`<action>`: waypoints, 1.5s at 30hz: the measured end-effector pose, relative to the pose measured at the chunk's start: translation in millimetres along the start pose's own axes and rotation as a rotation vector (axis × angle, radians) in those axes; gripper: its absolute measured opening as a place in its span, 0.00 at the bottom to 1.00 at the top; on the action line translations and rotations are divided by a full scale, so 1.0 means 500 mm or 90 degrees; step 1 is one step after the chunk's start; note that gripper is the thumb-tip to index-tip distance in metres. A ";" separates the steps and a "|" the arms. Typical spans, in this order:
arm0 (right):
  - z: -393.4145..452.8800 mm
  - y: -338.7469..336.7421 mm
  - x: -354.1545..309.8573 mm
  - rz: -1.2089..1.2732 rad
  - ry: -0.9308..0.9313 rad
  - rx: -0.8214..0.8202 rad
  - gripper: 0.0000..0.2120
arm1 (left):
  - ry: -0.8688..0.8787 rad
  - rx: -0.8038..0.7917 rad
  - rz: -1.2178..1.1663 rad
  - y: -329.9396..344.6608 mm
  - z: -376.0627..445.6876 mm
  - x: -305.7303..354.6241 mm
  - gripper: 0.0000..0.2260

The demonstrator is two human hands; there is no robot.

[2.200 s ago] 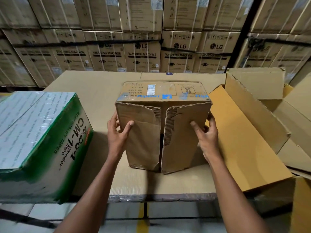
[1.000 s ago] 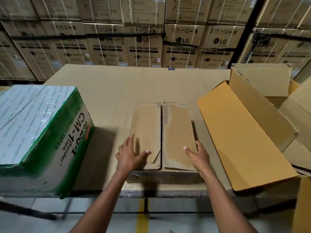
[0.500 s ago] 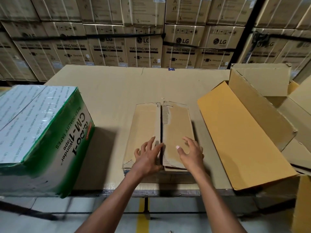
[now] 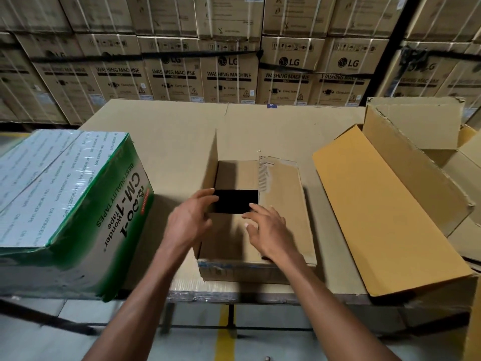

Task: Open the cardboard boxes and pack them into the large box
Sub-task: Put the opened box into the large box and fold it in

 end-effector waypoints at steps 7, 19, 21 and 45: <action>0.045 0.052 0.000 -0.113 0.139 -0.196 0.16 | -0.087 -0.066 0.005 -0.038 0.041 -0.135 0.24; 0.001 -0.190 0.017 -0.007 0.120 -0.003 0.25 | -0.116 -0.069 0.078 -0.011 0.055 -0.187 0.20; -0.014 -0.255 0.062 -0.016 0.141 0.044 0.25 | -0.129 -0.076 0.080 0.000 0.055 -0.204 0.20; -0.064 -0.172 0.292 -0.061 0.223 0.054 0.21 | -0.120 -0.128 0.002 0.162 0.085 -0.173 0.27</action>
Point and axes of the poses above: each hand's wrist, its own z-axis towards the middle knuckle, its own y-axis out of the palm, x = y × z, the point moved 9 cm from there along z, towards the middle knuckle, and after that the axes turned 8 degrees about -x, right-handed, at the moved point
